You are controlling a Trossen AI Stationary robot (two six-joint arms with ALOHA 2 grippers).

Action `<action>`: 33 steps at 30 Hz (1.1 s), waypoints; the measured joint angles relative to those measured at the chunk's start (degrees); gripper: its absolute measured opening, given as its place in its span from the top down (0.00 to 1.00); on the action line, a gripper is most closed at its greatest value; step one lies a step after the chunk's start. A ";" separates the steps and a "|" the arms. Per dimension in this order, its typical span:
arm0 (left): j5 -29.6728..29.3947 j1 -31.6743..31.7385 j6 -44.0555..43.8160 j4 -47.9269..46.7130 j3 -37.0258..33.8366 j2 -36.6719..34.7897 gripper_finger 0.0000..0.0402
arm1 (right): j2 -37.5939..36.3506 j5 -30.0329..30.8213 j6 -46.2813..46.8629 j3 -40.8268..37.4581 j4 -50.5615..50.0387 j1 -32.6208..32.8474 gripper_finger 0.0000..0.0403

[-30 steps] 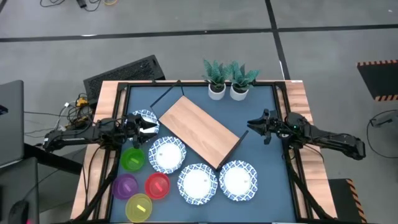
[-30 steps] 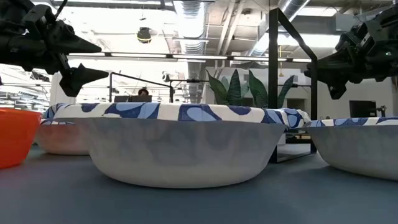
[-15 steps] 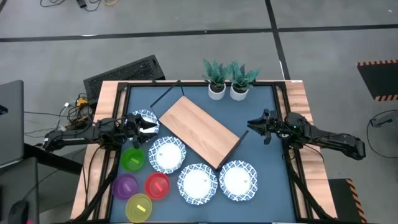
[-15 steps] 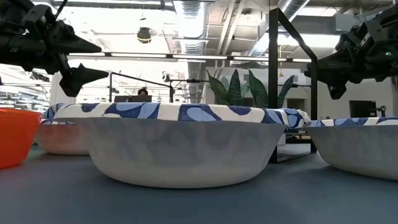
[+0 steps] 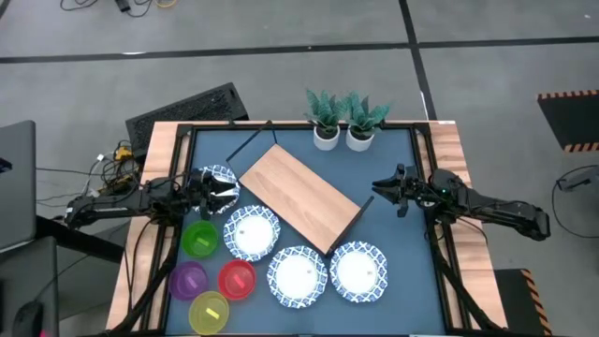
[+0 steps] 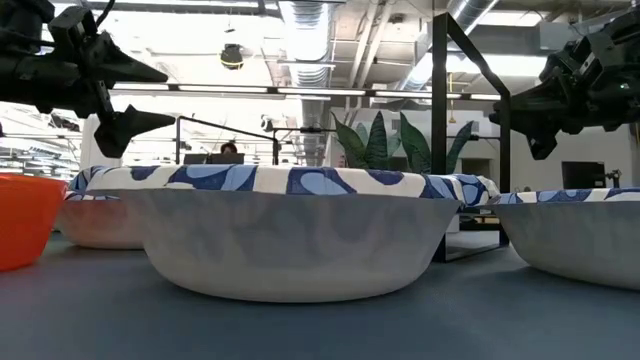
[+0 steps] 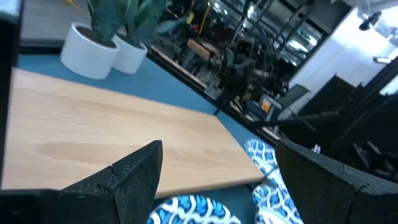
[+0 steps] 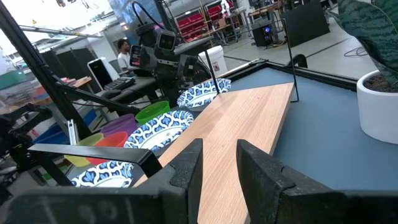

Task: Place and stack bowls onto a shelf
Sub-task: Put the left blue bowl on the shelf

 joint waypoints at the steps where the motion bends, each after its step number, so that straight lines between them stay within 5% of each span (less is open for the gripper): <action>1: -0.18 0.00 -0.45 -0.04 -0.02 -0.02 0.25 | 0.00 -0.01 0.01 0.01 0.00 0.01 0.70; 9: -5.60 0.00 -9.75 0.12 0.00 -0.02 0.25 | 0.00 0.00 0.01 0.01 -0.02 0.02 0.70; 33: -17.33 0.05 -14.36 0.52 0.26 -0.02 0.25 | 0.00 0.00 0.00 0.01 -0.02 0.02 0.70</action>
